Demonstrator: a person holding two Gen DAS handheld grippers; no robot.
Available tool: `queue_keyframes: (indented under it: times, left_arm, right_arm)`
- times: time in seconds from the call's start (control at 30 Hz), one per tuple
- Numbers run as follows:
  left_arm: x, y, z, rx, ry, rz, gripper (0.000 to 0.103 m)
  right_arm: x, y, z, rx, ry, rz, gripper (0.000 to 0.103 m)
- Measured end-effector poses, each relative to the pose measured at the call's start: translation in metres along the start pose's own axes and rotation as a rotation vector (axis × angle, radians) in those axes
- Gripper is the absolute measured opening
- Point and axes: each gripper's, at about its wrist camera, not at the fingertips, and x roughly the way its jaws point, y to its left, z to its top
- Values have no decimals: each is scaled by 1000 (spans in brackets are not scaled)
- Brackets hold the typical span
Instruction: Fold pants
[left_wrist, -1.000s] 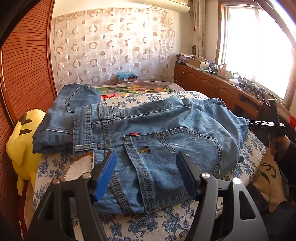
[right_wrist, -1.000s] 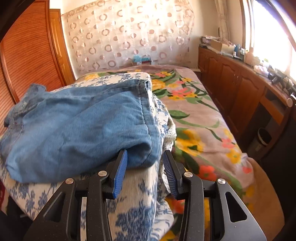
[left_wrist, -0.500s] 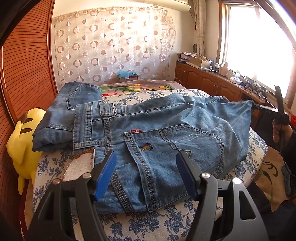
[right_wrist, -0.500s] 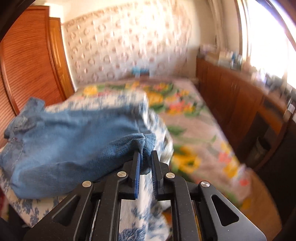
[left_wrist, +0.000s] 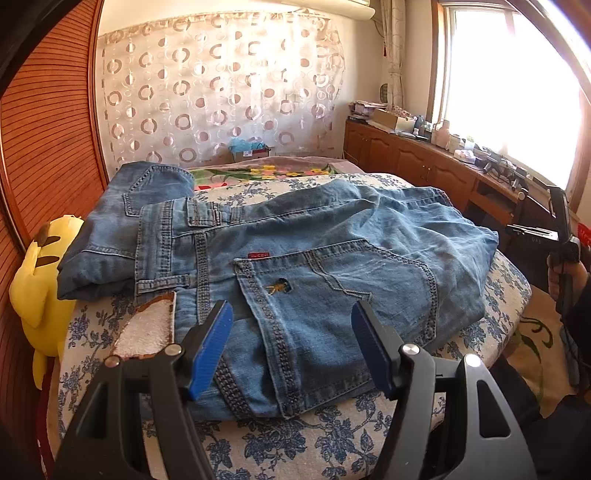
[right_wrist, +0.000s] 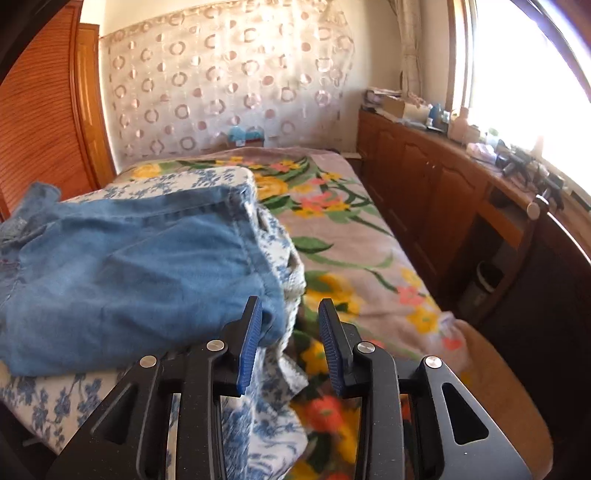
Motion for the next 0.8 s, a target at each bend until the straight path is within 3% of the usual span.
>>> queue_keyframes:
  times: [0.2, 0.53, 0.8]
  left_arm:
    - [3, -22, 1, 31, 6, -30, 66]
    - [19, -62, -9, 89, 54, -102, 66]
    - [25, -61, -16, 86, 81, -85, 66]
  right_arm:
    - [-21, 33, -17, -20, 6, 114, 32]
    - [-33, 116, -33, -84, 21, 312, 43]
    - [-31, 172, -47, -164, 66, 415, 46]
